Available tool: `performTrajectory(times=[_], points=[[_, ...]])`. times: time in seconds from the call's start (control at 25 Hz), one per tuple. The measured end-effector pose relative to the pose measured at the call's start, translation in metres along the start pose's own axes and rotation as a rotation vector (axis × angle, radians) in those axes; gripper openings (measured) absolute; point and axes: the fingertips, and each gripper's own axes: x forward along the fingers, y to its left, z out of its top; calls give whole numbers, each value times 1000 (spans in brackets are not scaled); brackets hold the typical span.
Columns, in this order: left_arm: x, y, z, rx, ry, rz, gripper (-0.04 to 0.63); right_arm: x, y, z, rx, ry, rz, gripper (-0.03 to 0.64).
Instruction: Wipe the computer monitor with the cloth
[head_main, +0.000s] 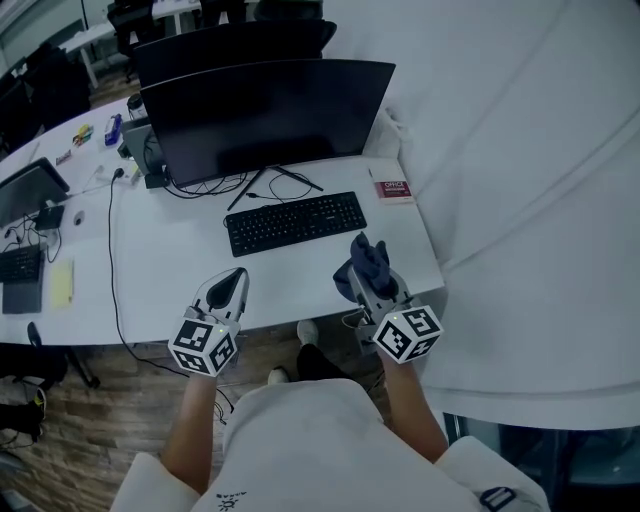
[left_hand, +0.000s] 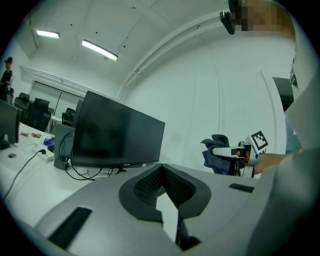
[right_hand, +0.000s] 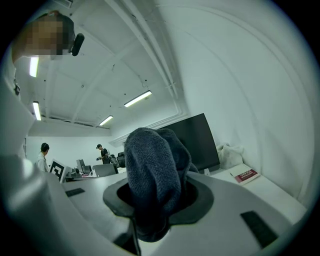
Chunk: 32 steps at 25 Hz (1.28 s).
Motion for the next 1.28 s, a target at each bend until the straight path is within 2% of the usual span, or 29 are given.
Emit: performTrajectory(times=[0.52,0.88,1.28], points=[[102,21,40,-1,-27,16,12,77,-85,55,-7,-38,29,137],[194,17,91,85,-58,13,12,149,-152,137,-68,-126,79,137],[292,6,141,89,-101,-3,12,208,-208,222,-71,-249,100,138]])
